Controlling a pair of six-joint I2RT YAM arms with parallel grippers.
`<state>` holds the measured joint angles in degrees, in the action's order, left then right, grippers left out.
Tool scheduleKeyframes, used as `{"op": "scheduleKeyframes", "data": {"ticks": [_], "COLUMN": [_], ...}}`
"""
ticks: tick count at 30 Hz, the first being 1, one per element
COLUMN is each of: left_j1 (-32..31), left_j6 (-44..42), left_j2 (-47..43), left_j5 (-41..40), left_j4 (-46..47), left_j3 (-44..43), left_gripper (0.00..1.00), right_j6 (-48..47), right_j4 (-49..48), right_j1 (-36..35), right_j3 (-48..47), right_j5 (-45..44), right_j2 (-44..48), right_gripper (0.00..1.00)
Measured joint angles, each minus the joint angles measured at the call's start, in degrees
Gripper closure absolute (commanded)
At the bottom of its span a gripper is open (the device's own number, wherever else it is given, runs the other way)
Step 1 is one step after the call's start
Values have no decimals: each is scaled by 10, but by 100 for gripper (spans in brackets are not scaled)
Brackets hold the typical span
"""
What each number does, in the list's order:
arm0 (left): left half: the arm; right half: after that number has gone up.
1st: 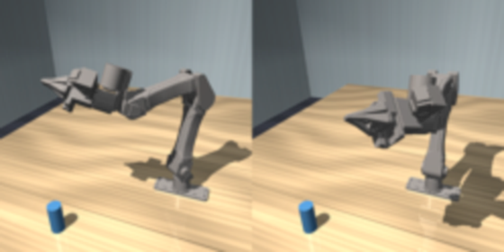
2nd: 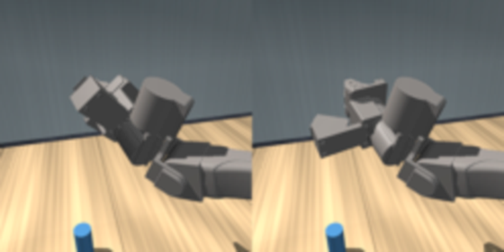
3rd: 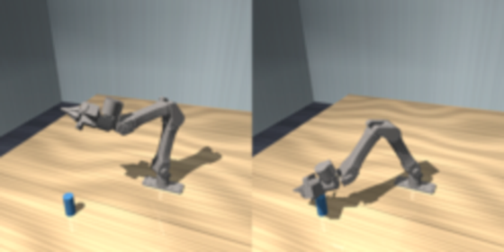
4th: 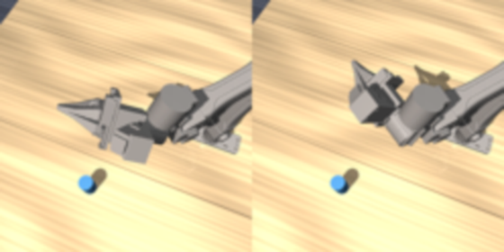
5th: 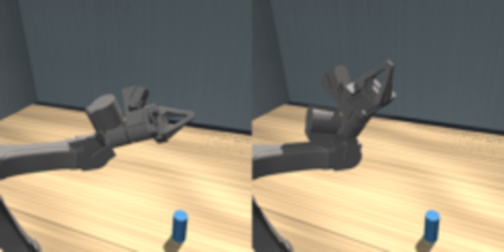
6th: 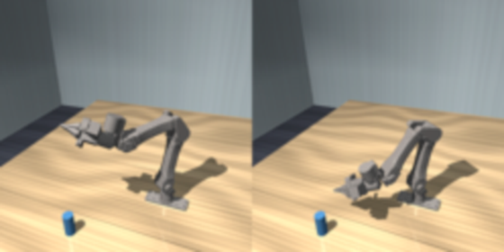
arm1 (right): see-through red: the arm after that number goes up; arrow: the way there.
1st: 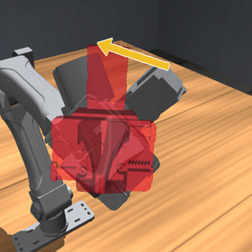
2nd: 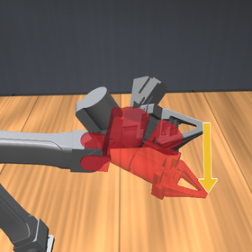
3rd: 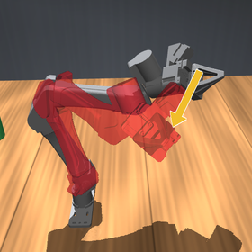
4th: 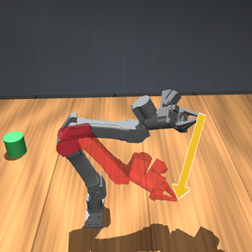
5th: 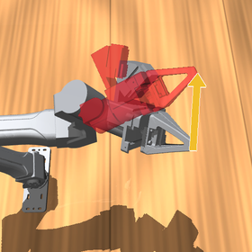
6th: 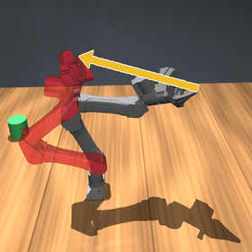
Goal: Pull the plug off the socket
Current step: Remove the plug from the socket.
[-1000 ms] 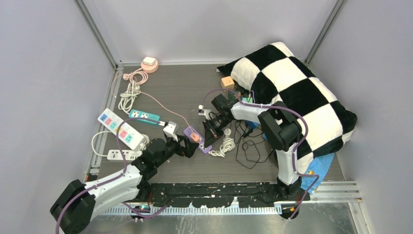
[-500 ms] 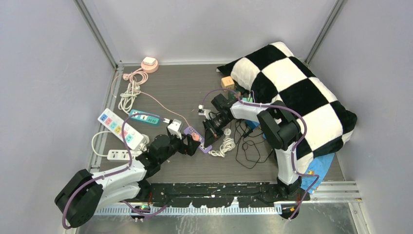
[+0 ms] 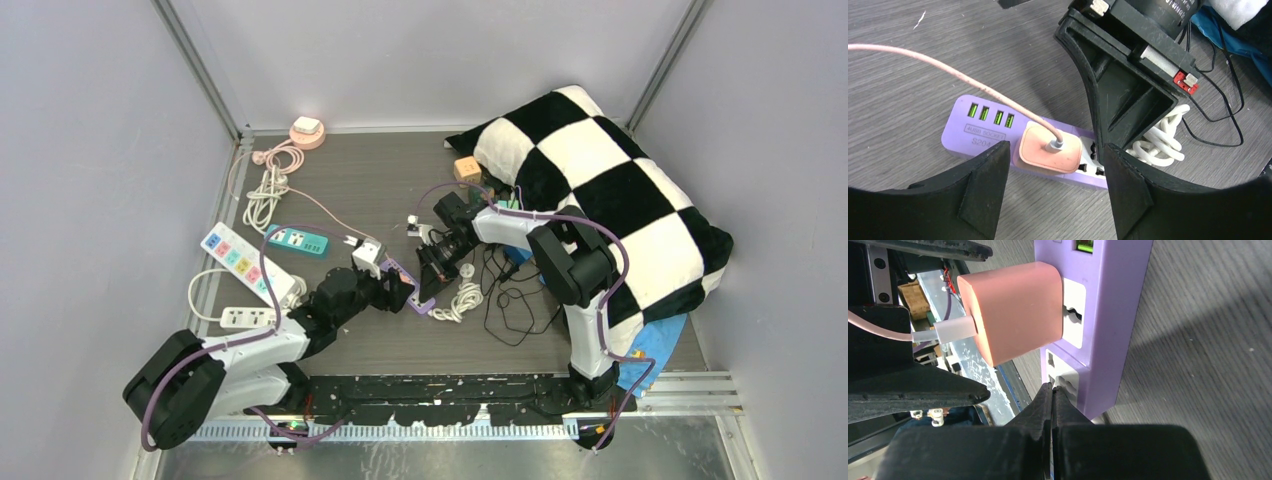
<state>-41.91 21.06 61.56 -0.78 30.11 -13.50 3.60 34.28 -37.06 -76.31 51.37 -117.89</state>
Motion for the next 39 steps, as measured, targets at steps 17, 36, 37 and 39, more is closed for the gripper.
{"op": "scheduleKeyframes", "data": {"ticks": [17, 36, 37, 39], "left_j1": [0, 0, 0, 0], "left_j6": [-6, -8, -8, -8], "left_j2": [26, 46, 47, 47], "left_j5": [0, 0, 0, 0], "left_j4": [-20, -58, -63, -67], "left_j3": [-28, -57, -59, -61], "left_gripper": [44, 40, 41, 41], "right_j6": [0, 0, 0, 0], "right_j4": [6, 9, 9, 9], "right_j1": [0, 0, 1, 1], "right_j3": [-4, -7, -7, -7], "right_j5": [5, 8, 8, 8], "right_j2": [-5, -8, -8, -8], "right_gripper": [99, 99, 99, 99]}}
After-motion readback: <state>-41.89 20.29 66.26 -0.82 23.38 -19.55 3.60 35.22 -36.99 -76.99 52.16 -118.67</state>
